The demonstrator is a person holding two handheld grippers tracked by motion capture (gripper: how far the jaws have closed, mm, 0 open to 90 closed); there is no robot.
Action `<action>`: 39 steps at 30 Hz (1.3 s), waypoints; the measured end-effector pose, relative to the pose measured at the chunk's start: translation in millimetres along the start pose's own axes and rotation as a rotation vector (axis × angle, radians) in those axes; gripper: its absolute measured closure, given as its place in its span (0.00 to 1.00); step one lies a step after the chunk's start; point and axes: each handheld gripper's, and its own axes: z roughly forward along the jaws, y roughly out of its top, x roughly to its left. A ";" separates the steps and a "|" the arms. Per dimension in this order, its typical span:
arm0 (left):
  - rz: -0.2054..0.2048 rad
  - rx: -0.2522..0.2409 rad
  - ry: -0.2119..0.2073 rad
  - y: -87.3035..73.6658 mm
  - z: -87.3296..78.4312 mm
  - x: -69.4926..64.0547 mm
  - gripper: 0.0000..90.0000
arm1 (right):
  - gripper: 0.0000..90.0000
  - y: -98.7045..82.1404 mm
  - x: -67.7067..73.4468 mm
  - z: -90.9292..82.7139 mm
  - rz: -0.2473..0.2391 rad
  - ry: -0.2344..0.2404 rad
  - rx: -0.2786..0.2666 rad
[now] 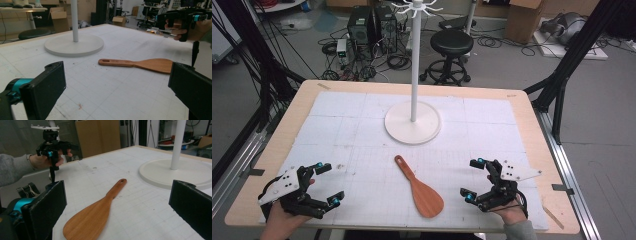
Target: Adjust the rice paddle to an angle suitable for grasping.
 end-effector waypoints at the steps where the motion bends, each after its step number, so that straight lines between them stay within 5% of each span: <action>1: 0.002 0.001 0.000 0.4 -1.2 -1.0 0.02 | 0.00 0.5 0.5 0.2 0.004 0.000 0.001; 10: -0.005 -0.004 0.026 1.2 -6.5 -1.4 0.02 | 0.00 0.7 7.1 6.5 0.011 -0.043 0.059; 15: -0.013 0.002 0.030 -0.1 -7.8 -3.3 0.02 | 0.03 1.4 11.8 15.3 0.034 -0.022 0.094; 22: -0.010 0.014 0.023 -1.3 -7.7 -8.5 0.02 | 0.46 4.6 18.8 16.3 0.011 0.081 0.081; 25: -0.005 0.018 0.021 -1.3 -8.1 -9.4 0.02 | 0.67 6.1 22.9 18.4 0.021 0.092 0.089; 26: -0.008 0.017 0.022 -1.3 -8.2 -10.0 0.02 | 0.67 6.1 22.9 18.4 0.021 0.092 0.089; 28: -0.006 0.019 0.026 -1.4 -9.3 -10.5 0.02 | 0.88 7.3 27.0 21.3 -0.014 0.084 0.095; 30: -0.010 0.016 0.027 -1.7 -9.7 -10.8 0.02 | 0.96 8.3 29.7 23.7 -0.022 0.089 0.104; 39: -0.016 0.034 0.022 -2.8 -8.2 -12.8 0.02 | 0.99 7.8 37.6 45.4 -0.005 0.099 0.129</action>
